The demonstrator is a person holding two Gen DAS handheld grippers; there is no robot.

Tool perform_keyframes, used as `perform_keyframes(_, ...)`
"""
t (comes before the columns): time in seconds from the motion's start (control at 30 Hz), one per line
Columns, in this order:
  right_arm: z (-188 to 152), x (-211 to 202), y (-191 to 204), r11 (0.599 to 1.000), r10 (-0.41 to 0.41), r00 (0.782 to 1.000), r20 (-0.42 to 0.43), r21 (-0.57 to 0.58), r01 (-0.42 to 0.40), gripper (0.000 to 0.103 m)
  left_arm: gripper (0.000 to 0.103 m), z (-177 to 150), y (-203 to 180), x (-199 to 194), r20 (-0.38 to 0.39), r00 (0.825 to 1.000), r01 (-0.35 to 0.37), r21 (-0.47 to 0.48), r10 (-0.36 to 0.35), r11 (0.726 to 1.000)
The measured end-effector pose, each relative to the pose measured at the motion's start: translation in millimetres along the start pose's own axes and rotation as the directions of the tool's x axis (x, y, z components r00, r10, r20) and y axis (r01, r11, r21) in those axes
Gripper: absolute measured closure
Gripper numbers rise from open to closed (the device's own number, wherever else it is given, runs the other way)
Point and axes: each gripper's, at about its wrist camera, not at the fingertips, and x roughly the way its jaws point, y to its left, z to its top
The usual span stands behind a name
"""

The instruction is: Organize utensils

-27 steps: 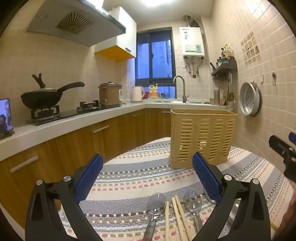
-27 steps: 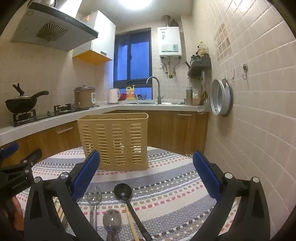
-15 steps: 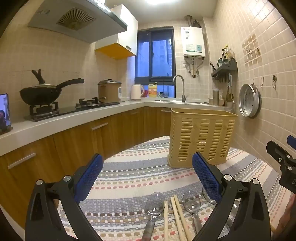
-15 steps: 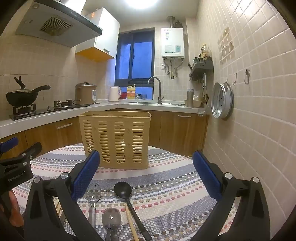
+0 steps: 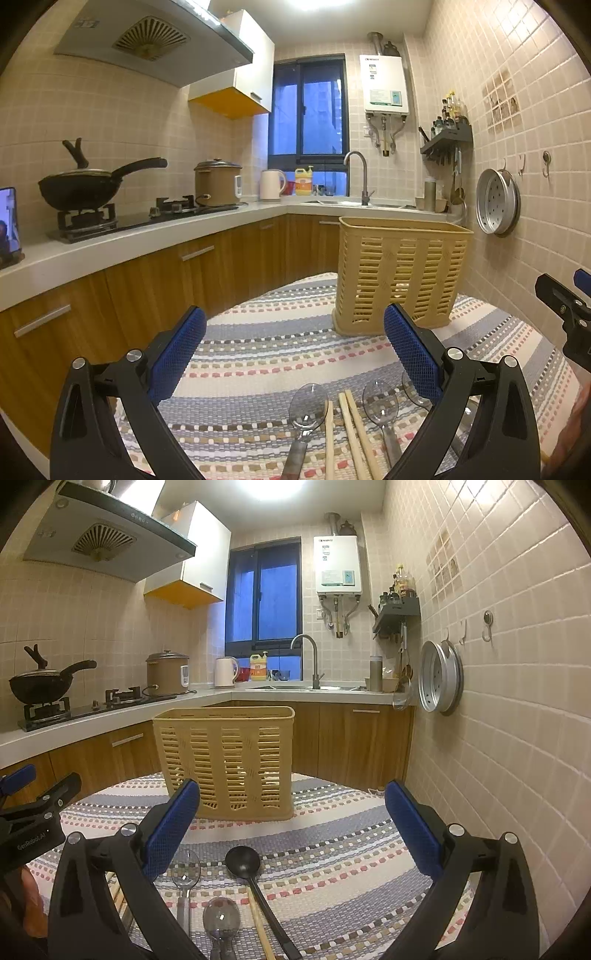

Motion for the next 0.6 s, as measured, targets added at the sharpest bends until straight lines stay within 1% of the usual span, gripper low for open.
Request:
perform_keyframes(0.23, -0.3, 0.3, 0.2, 1.0, 0.003, 1.0, -0.002, -0.002, -0.003, 0.008, 0.009, 1.1, -1.3, -2.5, 0.016, 1.0, 0.002, 0.004, -0.002, 1.0)
perform_keyframes(0.47, -0.6, -0.1, 6.6, 0.999, 0.024, 1.0, -0.003, -0.026, -0.024, 0.008, 0.009, 1.6, -3.0, -3.6, 0.019, 1.0, -0.001, 0.012, 0.001, 1.0)
perform_keyframes(0.6, -0.7, -0.5, 8.9, 0.999, 0.036, 0.999, -0.003, -0.035, -0.036, 0.008, 0.009, 2.3, -4.4, -5.4, 0.031, 0.999, -0.016, 0.02, 0.015, 1.0)
